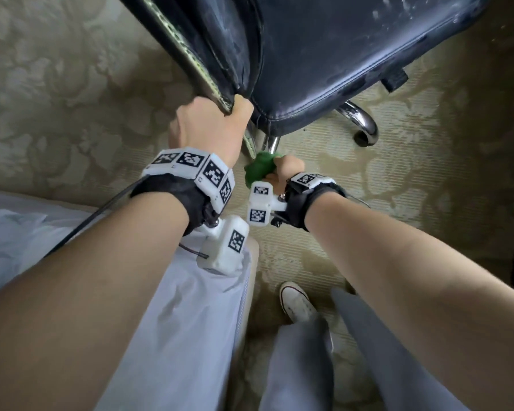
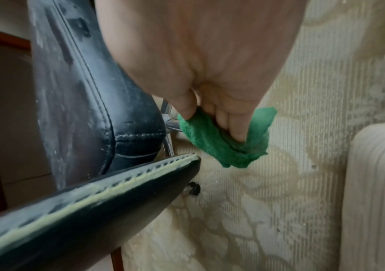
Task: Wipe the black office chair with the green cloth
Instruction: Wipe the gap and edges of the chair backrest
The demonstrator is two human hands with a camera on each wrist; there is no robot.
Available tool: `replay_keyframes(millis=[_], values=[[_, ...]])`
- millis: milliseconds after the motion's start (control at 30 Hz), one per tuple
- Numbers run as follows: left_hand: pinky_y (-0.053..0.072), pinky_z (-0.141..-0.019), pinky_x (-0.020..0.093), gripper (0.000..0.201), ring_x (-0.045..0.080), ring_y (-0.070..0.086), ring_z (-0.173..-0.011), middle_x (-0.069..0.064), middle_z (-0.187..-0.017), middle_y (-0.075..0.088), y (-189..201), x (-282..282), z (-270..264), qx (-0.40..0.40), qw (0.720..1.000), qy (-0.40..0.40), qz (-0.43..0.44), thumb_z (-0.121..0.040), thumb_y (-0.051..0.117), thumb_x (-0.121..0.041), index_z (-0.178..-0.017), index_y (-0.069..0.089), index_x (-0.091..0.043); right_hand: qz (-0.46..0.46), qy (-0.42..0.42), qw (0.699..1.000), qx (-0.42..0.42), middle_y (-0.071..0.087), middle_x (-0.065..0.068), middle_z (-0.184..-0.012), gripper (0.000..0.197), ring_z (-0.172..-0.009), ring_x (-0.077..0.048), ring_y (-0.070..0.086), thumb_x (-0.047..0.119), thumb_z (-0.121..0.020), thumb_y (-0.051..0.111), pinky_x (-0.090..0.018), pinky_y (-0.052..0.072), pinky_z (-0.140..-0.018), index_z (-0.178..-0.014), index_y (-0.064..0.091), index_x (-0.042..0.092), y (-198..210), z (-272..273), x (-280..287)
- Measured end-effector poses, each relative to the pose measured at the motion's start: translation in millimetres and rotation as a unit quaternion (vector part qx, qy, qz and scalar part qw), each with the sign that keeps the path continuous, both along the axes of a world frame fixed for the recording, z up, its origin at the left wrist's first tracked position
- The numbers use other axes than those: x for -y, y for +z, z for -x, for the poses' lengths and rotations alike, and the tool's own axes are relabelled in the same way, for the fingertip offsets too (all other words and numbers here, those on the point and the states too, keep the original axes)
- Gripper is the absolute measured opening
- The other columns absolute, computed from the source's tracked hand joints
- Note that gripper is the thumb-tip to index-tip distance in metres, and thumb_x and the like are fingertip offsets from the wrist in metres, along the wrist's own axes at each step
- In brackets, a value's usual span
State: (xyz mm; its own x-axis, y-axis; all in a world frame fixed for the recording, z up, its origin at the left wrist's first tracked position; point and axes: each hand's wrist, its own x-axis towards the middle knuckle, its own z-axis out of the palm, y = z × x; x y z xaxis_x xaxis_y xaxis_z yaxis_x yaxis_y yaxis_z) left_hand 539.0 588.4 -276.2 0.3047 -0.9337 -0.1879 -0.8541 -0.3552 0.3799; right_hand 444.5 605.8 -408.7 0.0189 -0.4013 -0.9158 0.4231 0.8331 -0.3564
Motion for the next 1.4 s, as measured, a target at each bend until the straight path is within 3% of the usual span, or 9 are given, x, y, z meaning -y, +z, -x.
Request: replay_keyframes(millis=[67,200,300,433,500,633,767,900,1400], values=[[0.033,-0.068,0.035,0.058,0.030,0.052,-0.086,0.007,-0.087,0.063,0.7,0.5,-1.2,0.002,1.000,-0.011,-0.002,-0.087,0.042,-0.059,-0.077,0.069,-0.009,0.018,-0.002,1.000,0.015,0.043,-0.018,-0.147,0.043,-0.129,-0.030,0.051,0.015,-0.106,0.028,-0.030,0.056,-0.075,-0.145,0.033,-0.002,2.2,-6.3,6.9],[0.046,-0.071,0.036,0.065,0.033,0.063,-0.083,0.008,-0.082,0.070,-2.4,2.5,-5.5,-0.015,1.000,-0.025,0.003,-0.081,0.037,-0.063,-0.074,0.071,-0.008,0.044,0.019,0.999,-0.007,0.041,-0.022,-0.148,0.043,-0.132,-0.033,0.048,0.012,-0.106,0.027,-0.035,0.051,-0.093,-0.145,0.032,-0.005,12.2,-7.5,8.6],[0.050,-0.074,0.035,0.067,0.034,0.065,-0.078,0.009,-0.078,0.072,-2.6,3.0,-6.6,-0.023,0.999,-0.031,0.019,-0.078,0.036,-0.063,-0.072,0.071,-0.007,0.034,-0.011,0.999,0.023,0.044,-0.022,-0.145,0.042,-0.130,-0.034,0.050,0.012,-0.105,0.030,-0.034,0.051,-0.089,-0.144,0.034,-0.004,11.0,-4.7,6.7],[0.054,-0.080,0.040,0.070,0.033,0.066,-0.079,0.010,-0.079,0.072,-3.6,3.6,-6.4,-0.043,0.999,-0.016,0.012,-0.072,0.032,-0.065,-0.071,0.071,-0.007,0.007,-0.066,0.997,0.029,0.063,-0.024,-0.105,0.034,-0.108,-0.036,0.064,0.003,-0.101,0.039,-0.042,0.052,-0.094,-0.132,0.049,-0.010,18.4,3.0,4.6],[0.055,-0.082,0.040,0.072,0.033,0.066,-0.079,0.010,-0.078,0.073,-3.4,3.0,-5.4,-0.057,0.998,-0.011,0.008,-0.069,0.030,-0.066,-0.071,0.071,-0.006,0.021,-0.059,0.997,0.038,0.059,-0.027,-0.123,0.035,-0.120,-0.037,0.058,0.005,-0.102,0.038,-0.042,0.051,-0.095,-0.133,0.046,-0.009,27.8,8.5,4.6],[0.049,-0.077,0.037,0.074,0.036,0.064,-0.084,0.014,-0.084,0.071,1.1,4.6,-5.6,-0.041,0.999,-0.023,-0.021,-0.073,0.031,-0.067,-0.075,0.071,-0.006,0.018,-0.050,0.998,0.026,0.062,-0.021,-0.090,0.019,-0.098,-0.037,0.065,0.002,-0.102,0.041,-0.043,0.053,-0.089,-0.092,0.056,-0.006,30.1,26.3,2.5],[0.032,-0.073,0.038,0.069,0.031,0.046,-0.093,0.014,-0.099,0.061,6.8,4.6,-8.7,-0.005,0.997,-0.027,-0.068,-0.084,0.038,-0.069,-0.084,0.067,-0.006,0.014,0.025,0.999,-0.042,0.054,-0.010,-0.106,0.027,-0.078,-0.016,0.058,0.012,-0.103,0.035,-0.029,0.057,-0.067,-0.079,0.044,0.019,18.9,29.0,-8.4],[0.045,-0.081,0.037,0.078,0.028,0.058,-0.093,0.009,-0.090,0.071,-1.7,3.2,-9.6,-0.040,0.998,-0.002,-0.045,-0.065,0.027,-0.073,-0.076,0.072,-0.011,0.022,0.066,0.996,-0.050,0.044,0.002,-0.083,0.033,-0.069,-0.008,0.050,0.011,-0.106,0.028,-0.013,0.049,-0.044,-0.075,0.034,0.021,16.4,22.2,-5.4],[0.050,-0.084,0.038,0.077,0.031,0.062,-0.085,0.010,-0.084,0.073,-2.2,6.0,-4.2,-0.037,0.998,-0.006,-0.042,-0.064,0.024,-0.068,-0.073,0.072,-0.009,0.071,0.027,0.997,-0.003,0.053,-0.013,-0.104,0.025,-0.078,-0.019,0.059,0.006,-0.102,0.038,-0.027,0.060,-0.067,-0.080,0.043,0.015,51.3,13.4,17.8]])
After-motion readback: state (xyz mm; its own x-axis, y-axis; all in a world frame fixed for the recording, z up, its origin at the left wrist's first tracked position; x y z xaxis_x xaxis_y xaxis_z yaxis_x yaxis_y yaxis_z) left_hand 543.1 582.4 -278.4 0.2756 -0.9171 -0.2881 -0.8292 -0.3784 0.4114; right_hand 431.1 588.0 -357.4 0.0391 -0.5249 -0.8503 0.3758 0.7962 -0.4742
